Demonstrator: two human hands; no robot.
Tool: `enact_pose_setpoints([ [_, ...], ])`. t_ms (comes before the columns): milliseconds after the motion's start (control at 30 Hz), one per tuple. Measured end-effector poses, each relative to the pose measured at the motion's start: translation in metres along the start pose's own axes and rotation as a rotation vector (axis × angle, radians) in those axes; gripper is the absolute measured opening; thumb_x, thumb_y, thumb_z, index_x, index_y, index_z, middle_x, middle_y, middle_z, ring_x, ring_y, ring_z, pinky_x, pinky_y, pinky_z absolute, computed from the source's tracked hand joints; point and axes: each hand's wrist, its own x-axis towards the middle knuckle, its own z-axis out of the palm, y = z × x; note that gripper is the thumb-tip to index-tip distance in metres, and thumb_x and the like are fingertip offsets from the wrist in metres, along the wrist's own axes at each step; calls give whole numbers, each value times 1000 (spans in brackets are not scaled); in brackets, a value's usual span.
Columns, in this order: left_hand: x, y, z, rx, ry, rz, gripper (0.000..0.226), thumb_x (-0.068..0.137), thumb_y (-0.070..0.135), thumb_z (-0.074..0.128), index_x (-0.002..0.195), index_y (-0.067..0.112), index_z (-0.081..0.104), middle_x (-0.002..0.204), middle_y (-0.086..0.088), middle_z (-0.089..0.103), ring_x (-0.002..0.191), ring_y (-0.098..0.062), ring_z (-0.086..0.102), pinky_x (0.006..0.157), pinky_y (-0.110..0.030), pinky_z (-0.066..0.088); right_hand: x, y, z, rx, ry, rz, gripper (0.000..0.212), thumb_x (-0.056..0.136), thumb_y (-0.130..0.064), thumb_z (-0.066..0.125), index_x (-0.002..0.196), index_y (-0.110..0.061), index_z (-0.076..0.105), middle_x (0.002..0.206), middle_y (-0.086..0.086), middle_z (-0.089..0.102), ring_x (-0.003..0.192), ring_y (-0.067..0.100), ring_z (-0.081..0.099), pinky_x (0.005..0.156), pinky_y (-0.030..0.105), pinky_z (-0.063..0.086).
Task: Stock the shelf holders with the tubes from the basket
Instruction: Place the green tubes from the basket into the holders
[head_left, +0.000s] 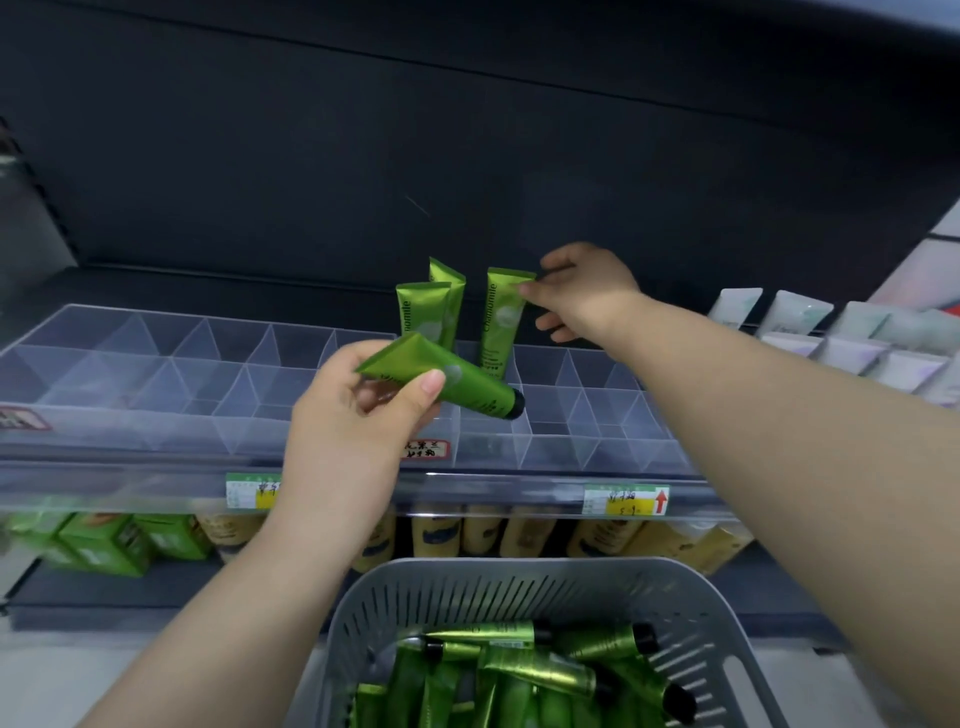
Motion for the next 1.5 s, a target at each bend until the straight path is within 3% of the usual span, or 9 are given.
enact_pose_setpoints([
  [67, 3, 1, 7, 117, -5, 85, 18, 78, 18, 71, 87, 32, 63, 89, 7, 71, 90, -14, 68, 86, -39, 54, -4, -1, -8, 8, 1, -20, 41, 86, -25, 67, 122, -16, 49, 111, 1, 59, 73, 18, 66, 56, 27, 55],
  [333, 43, 11, 55, 645, 17, 274, 19, 82, 29, 69, 97, 29, 57, 89, 8, 65, 83, -6, 59, 67, -2, 40, -30, 14, -35, 76, -30, -105, 24, 88, -21, 63, 109, -19, 52, 100, 1, 62, 75, 20, 66, 61, 30, 56],
  [400, 53, 11, 64, 768, 1, 300, 22, 84, 29, 67, 103, 24, 58, 89, 4, 62, 81, -10, 55, 60, -6, 37, -35, 20, -37, 71, -47, -143, 20, 89, -20, 62, 107, -19, 53, 99, 3, 63, 75, 21, 67, 61, 32, 57],
  [500, 64, 6, 73, 888, -55, 290, 38, 85, 30, 67, 118, 18, 54, 92, -3, 62, 84, -17, 57, 69, -22, 41, -39, 30, -40, 69, -77, -180, 17, 89, -18, 61, 105, -19, 54, 90, -2, 62, 73, 20, 67, 58, 29, 56],
  [633, 70, -2, 79, 947, -76, 238, 45, 85, 30, 66, 125, 18, 49, 85, -4, 56, 73, -20, 53, 69, -30, 48, -41, 45, -38, 73, -103, -184, 15, 89, -15, 60, 103, -19, 54, 87, -4, 60, 69, 17, 64, 56, 27, 54],
  [900, 76, -9, 78, 1006, -94, 202, 36, 87, 20, 63, 120, 18, 49, 87, -5, 58, 70, -20, 53, 66, -28, 47, -39, 60, -23, 74, -124, -185, 17, 90, -12, 58, 107, -17, 56, 86, -7, 57, 77, 20, 65, 51, 22, 50],
  [967, 76, -4, 78, 987, -86, 249, 33, 86, 14, 62, 117, 19, 50, 98, -6, 63, 74, -19, 57, 66, -25, 45, -39, 61, -22, 46, -118, -196, 21, 89, -13, 59, 110, -16, 58, 90, -6, 58, 84, 22, 66, 58, 26, 53],
  [1100, 73, 10, 80, 1010, -81, 372, 38, 83, 9, 61, 119, 20, 53, 113, -5, 60, 101, -20, 57, 82, -27, 45, -40, 60, -20, -31, -99, -229, 24, 88, -16, 60, 112, -18, 59, 97, -5, 60, 94, 22, 65, 79, 35, 54],
  [1500, 26, 21, 69, 1196, -219, 475, 37, 91, 25, 54, 128, 21, 49, 127, -2, 53, 113, -22, 51, 89, -40, 48, -73, 39, -30, -88, -92, -327, 29, 88, -19, 62, 116, -20, 57, 109, -4, 59, 96, 15, 61, 86, 33, 52],
])
